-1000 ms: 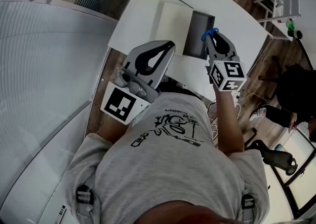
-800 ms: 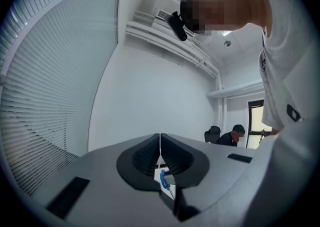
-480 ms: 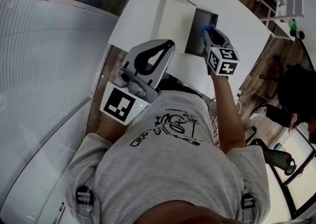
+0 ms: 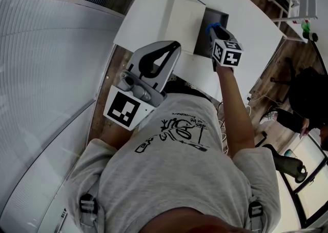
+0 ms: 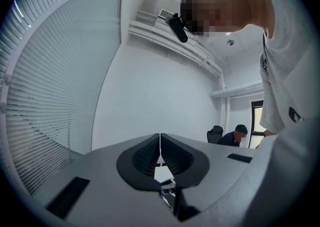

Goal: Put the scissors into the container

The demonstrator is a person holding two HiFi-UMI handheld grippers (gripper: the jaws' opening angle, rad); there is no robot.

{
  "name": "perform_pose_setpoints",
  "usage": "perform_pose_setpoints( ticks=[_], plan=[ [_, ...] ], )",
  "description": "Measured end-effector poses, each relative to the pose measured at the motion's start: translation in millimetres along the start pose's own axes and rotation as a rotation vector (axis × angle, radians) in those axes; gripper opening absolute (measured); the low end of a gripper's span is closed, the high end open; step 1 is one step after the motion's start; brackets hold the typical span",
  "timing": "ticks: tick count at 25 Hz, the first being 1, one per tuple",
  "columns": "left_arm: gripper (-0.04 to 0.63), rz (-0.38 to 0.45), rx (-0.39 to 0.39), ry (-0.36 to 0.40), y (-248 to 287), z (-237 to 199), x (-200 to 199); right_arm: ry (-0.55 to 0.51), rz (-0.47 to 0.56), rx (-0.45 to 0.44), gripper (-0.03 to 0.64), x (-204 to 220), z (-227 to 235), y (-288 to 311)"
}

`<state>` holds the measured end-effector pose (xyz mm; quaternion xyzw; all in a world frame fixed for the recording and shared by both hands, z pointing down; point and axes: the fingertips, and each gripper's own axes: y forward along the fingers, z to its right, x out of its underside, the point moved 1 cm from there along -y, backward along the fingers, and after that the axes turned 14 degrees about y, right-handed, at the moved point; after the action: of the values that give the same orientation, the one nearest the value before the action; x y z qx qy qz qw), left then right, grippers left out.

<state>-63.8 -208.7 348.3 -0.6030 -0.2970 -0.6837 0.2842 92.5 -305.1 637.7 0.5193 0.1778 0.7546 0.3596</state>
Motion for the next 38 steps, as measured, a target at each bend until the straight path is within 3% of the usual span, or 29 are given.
perform_pose_setpoints(
  ticks=[10, 38],
  plan=[
    [0.023, -0.003, -0.006, -0.007, -3.7, -2.0, 3.4, 0.028, -0.086, 0.049, 0.083, 16.2, 14.3, 32.9],
    [0.023, -0.024, -0.034, -0.044, -19.6, -10.0, 14.4, 0.146, -0.207, 0.187, 0.083, 42.2, 43.0, 84.8]
  ],
)
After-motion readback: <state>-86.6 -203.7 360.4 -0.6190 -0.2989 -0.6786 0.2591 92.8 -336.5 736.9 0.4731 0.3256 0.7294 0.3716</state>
